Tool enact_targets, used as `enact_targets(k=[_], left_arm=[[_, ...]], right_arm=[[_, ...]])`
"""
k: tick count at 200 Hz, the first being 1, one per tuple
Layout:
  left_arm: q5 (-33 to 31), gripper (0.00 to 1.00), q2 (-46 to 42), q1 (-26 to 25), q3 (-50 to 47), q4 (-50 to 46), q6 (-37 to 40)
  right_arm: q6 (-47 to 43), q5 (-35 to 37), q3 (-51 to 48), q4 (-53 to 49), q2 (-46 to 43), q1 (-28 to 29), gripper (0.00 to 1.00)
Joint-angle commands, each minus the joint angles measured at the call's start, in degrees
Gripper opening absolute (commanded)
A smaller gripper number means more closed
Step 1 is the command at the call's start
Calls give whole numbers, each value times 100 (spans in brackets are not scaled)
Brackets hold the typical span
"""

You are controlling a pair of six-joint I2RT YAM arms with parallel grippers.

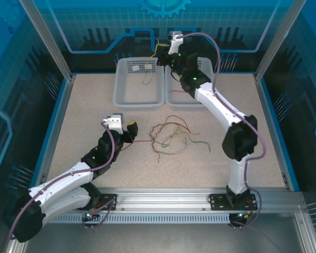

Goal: Untangle the cables

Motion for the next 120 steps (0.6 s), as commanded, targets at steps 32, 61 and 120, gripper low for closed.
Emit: enact_targets(k=[32,61,120], left_arm=[[-86,71,140,1,37,75,202],[-182,72,64,14,8,24,211],[-187,72,136,51,-10,132,441]], right_arm=[[-213,454,2193,125,2180,84,0],[-476,1042,3701,-1052,3317,186,0],[-897,1006,4140,-2443,3874,379,0]])
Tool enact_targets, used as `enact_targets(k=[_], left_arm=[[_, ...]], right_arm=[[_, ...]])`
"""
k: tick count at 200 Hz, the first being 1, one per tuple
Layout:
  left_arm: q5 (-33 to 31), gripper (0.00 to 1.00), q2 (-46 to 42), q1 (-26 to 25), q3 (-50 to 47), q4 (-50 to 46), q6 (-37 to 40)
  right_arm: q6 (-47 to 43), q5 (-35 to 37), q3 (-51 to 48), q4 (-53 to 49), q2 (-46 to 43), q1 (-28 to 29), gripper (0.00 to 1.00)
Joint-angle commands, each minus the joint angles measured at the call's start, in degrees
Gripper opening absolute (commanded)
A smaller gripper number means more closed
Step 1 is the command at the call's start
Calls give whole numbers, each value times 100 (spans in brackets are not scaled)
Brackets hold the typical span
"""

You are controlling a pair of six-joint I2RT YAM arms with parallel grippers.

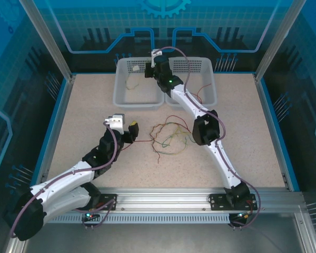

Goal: Untangle the cables

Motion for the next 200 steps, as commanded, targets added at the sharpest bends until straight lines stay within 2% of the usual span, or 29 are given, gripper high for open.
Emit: enact_targets(k=[1,36,76,98,114,125,134,152,172,183,200], left_arm=[[-126,72,13,38,-6,132,227],[-118,72,75,37,-33,226,283],[-47,72,46,43,-46,203,237],[-59,72,-18,37,-56,203,252],[-89,72,-71,36,-64,207,312],[-103,72,-93,41,-71,214,354],[-96,72,-109,41,-65,219,408],[-100,72,-140,44,-33,139,460],[-155,72,-218,43,-40,72,435],[-219,72,-284,48,-63,60,367],[-240,72,-372,45,-122,131,300]], right_arm=[[-370,177,147,-659,67,206,0],[-609,382,-7,-987,189,374,0],[-380,232,-12,-1213,298,352,0],[-396,212,-11,-1472,251,340,13],[-377,194,-28,-1615,117,320,41],[-357,174,-28,-1686,-7,299,47],[-330,174,-30,-1755,-141,290,55],[-397,197,-48,-1827,-459,265,65],[-491,400,-48,-1968,-860,265,67],[-504,479,-46,-2076,-1087,261,76],[-568,499,-71,-2257,-1435,281,78]])
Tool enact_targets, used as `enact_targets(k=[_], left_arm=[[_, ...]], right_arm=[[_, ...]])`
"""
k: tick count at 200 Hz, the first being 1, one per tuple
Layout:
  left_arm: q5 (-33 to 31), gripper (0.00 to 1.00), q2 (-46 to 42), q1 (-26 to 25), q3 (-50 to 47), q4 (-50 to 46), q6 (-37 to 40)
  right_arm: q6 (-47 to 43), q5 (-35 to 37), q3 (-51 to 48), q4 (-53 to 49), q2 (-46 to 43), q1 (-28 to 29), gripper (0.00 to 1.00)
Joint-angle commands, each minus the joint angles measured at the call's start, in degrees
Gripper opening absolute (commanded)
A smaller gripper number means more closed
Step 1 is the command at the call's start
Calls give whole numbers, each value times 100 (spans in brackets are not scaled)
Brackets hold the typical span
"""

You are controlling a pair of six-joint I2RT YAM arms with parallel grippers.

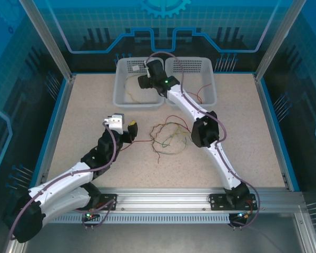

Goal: Untangle the cables

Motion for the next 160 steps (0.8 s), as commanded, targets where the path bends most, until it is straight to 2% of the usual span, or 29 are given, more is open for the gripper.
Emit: enact_targets(k=[1,22,38,49,59,65,72,80,95,121,138,160], left_arm=[[-185,72,-193,27,-115,114,5],[-15,72,-217,28,-8,88,29],[259,73,-140,21,333,-280,107],[349,73,14,27,687,-664,80],[637,73,180,24,992,-921,116],[857,73,303,20,1126,-988,153],[1077,79,498,24,1240,-1021,168],[1212,81,752,27,1432,-1148,137],[1485,81,1262,26,1768,-1470,97],[2112,80,2004,33,1954,-1434,64],[2342,80,2414,85,2075,-1391,-15],[2777,78,2987,296,2313,-1462,-274]], right_arm=[[-112,174,58,-231,-954,-15,78],[-227,306,-121,-490,-1443,47,79],[-319,260,-754,-413,-2112,82,80],[-425,95,-1725,-78,-2774,107,80],[-476,-161,-3078,581,-3561,125,80],[-525,-415,-4034,1277,-4138,126,81],[-570,-652,-5223,2119,-4782,126,85],[-541,-836,-6405,2966,-5437,125,89],[-479,-1121,-8015,3913,-6368,125,90],[-343,-1145,-9488,4011,-7265,154,90],[-222,-773,-10203,3925,-7659,129,90],[283,-544,-10976,4133,-7962,-201,90]])
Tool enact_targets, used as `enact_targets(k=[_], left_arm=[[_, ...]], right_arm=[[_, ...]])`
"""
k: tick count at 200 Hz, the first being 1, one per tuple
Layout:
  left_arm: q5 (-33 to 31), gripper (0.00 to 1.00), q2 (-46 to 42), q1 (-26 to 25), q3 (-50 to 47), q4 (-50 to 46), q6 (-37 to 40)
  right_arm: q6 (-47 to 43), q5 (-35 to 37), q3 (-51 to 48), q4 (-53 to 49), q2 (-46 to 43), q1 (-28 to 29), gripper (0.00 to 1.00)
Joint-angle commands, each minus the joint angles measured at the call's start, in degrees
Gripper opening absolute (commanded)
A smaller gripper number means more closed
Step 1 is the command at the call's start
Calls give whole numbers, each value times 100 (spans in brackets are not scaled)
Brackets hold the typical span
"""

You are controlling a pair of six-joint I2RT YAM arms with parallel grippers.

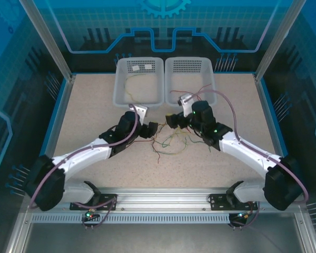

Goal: Untangle the cables

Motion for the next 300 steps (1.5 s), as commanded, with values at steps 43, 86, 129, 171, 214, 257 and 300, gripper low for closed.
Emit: enact_targets(k=[43,86,129,171,214,257,300], left_arm=[[1215,70,1169,440,491,-104,-450],[1391,59,1754,438,916,-321,-325],[1164,56,2117,442,1001,-387,-209],[1003,48,2378,441,1046,-470,-209],[990,30,2449,437,1098,-464,-196],[932,14,2312,436,1066,-412,-101],[870,0,2157,438,928,-352,-154]], right_arm=[[1482,416,-1260,1352,-262,-926,89],[1650,863,-876,1254,80,-816,88],[1725,900,-984,1549,0,-774,88],[1633,1006,-1080,1492,-173,-729,88],[1646,1210,-1182,1441,-318,-724,88],[1626,1425,-1244,1356,-528,-714,88],[1609,1502,-1275,1310,-560,-710,88]])
